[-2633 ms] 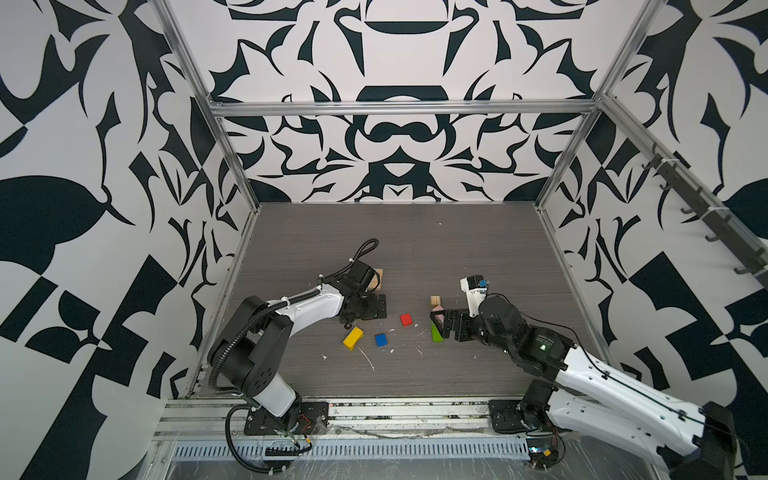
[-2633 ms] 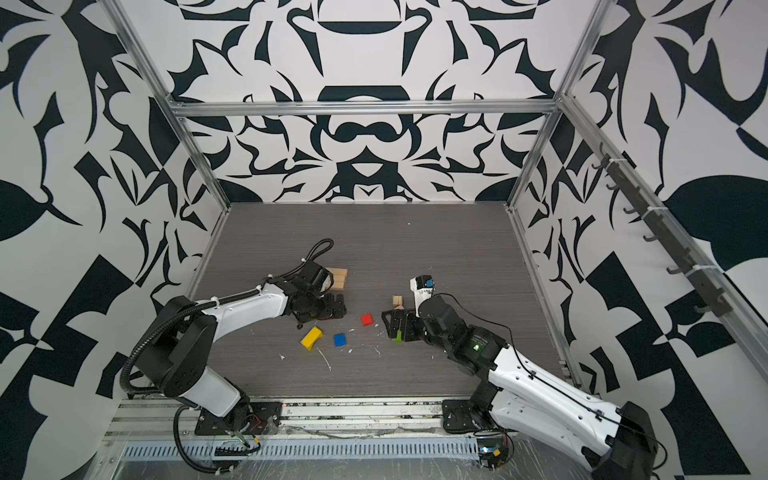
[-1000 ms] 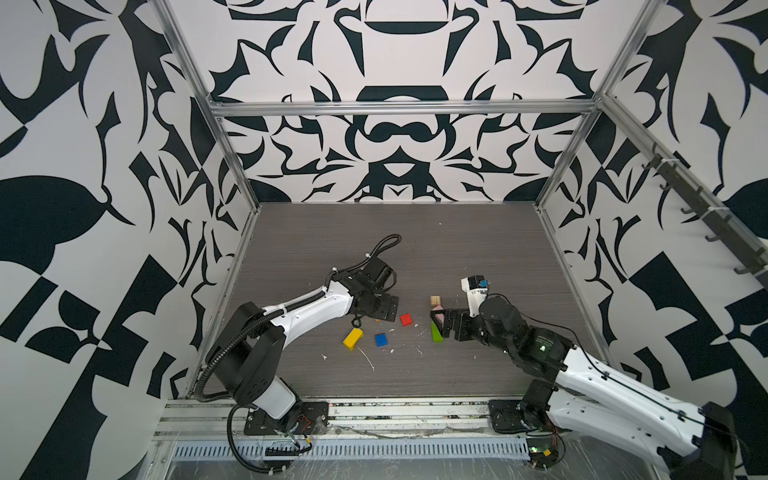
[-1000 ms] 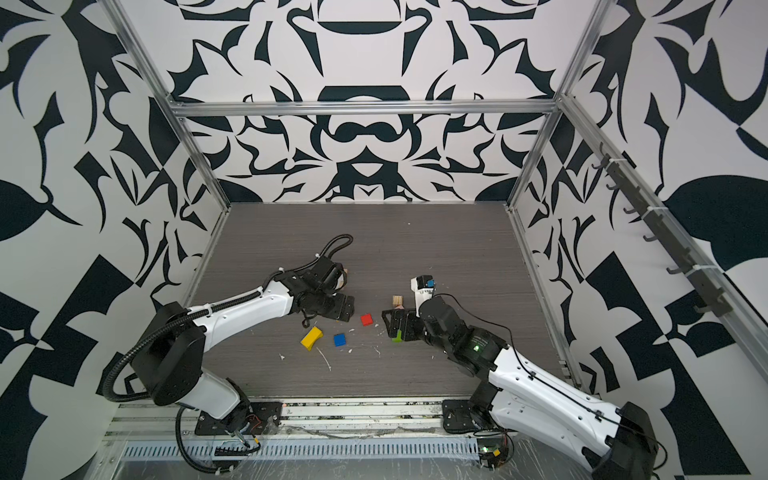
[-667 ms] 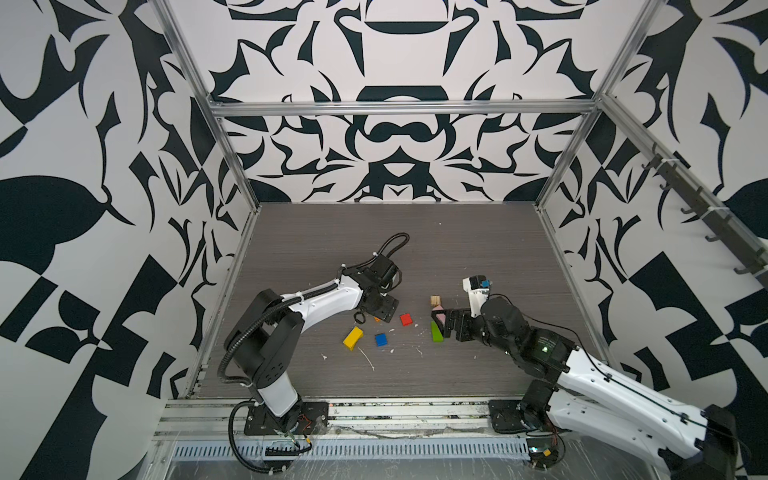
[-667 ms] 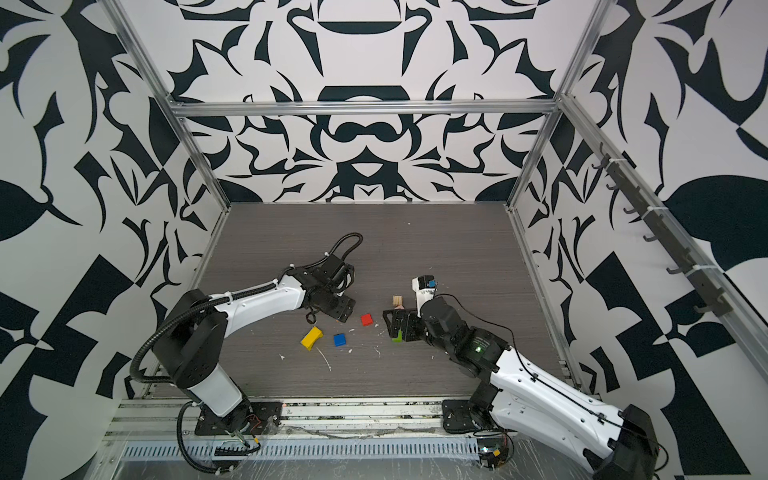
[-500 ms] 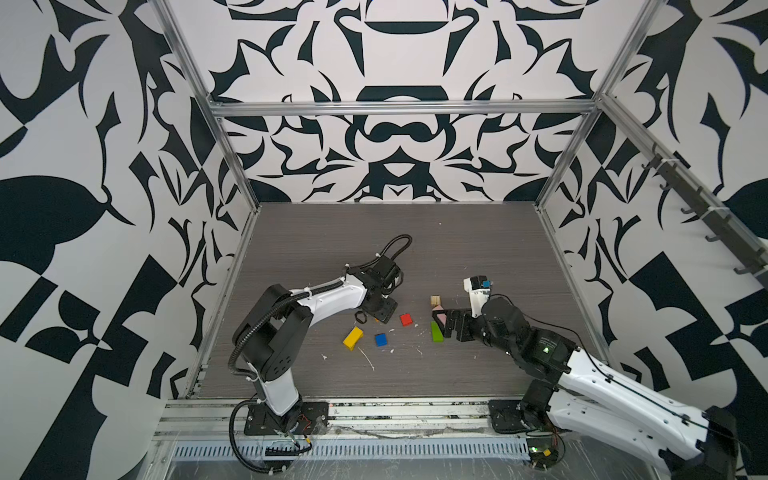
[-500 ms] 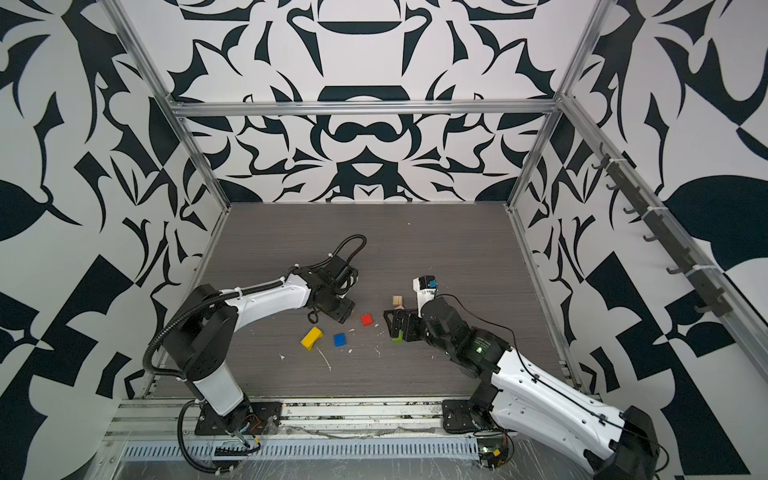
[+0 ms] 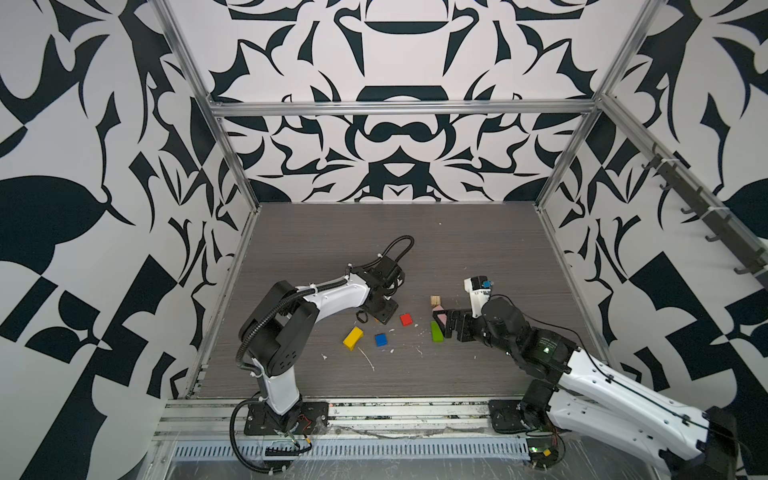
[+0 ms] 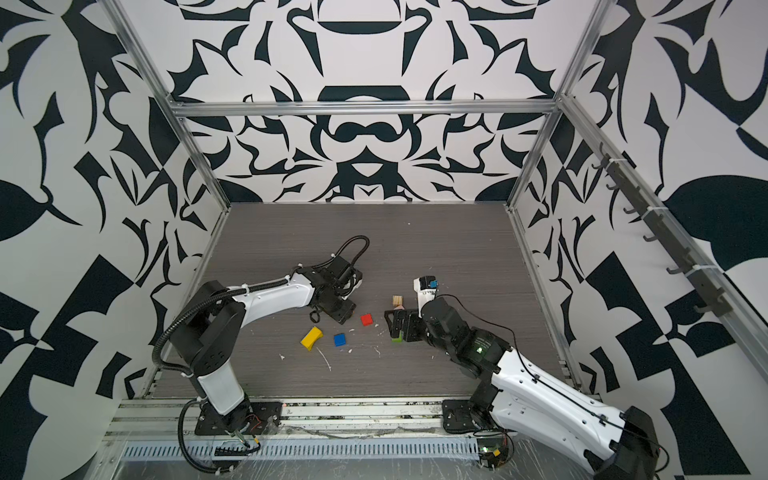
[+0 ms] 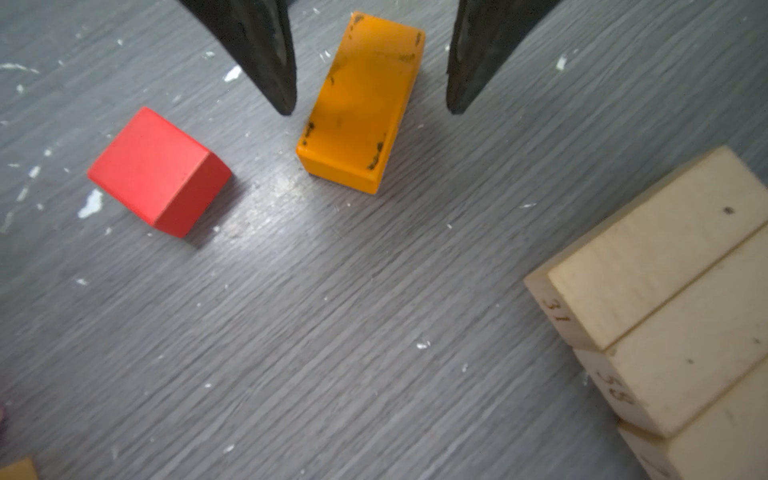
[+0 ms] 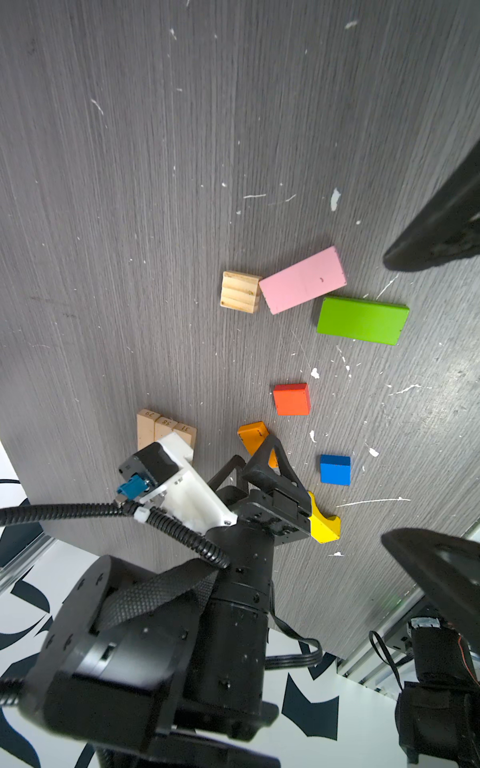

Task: Build the wood block tower
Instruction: 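Lower and close the left gripper on the orange block, then lift the orange block and carry it over the wood bar stack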

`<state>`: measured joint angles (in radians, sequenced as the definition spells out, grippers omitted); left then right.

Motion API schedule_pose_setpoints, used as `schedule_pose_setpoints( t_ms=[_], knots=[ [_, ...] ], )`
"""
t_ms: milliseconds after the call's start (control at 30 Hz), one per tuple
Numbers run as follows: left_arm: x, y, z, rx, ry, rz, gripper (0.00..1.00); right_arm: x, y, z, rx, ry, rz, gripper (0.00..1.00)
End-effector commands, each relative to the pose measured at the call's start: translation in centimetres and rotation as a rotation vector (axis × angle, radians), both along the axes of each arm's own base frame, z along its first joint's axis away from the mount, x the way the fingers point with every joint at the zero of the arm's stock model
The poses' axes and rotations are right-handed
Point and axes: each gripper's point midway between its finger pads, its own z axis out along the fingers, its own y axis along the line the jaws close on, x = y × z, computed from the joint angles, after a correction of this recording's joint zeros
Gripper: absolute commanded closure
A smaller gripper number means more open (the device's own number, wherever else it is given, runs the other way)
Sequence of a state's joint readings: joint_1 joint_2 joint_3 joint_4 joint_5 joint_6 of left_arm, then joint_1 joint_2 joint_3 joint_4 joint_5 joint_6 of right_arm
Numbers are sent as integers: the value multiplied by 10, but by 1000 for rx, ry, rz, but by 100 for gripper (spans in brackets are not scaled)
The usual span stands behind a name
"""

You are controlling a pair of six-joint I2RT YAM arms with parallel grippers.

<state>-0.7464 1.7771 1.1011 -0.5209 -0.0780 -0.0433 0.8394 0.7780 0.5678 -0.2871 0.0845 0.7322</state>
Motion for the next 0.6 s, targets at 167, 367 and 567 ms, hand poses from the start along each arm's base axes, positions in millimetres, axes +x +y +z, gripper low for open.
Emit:
schedule_pose_setpoints(
  t_ms=[167, 367, 567],
  knots=[
    [-4, 0, -9, 21, 47, -3, 44, 2, -2, 4, 5, -19, -15, 1],
    [-2, 0, -11, 27, 50, 11, 46, 1, -4, 4, 1, -21, -17, 1],
    [-2, -1, -15, 29, 63, 27, 51, 2, -4, 6, -1, -24, -17, 1]
  ],
)
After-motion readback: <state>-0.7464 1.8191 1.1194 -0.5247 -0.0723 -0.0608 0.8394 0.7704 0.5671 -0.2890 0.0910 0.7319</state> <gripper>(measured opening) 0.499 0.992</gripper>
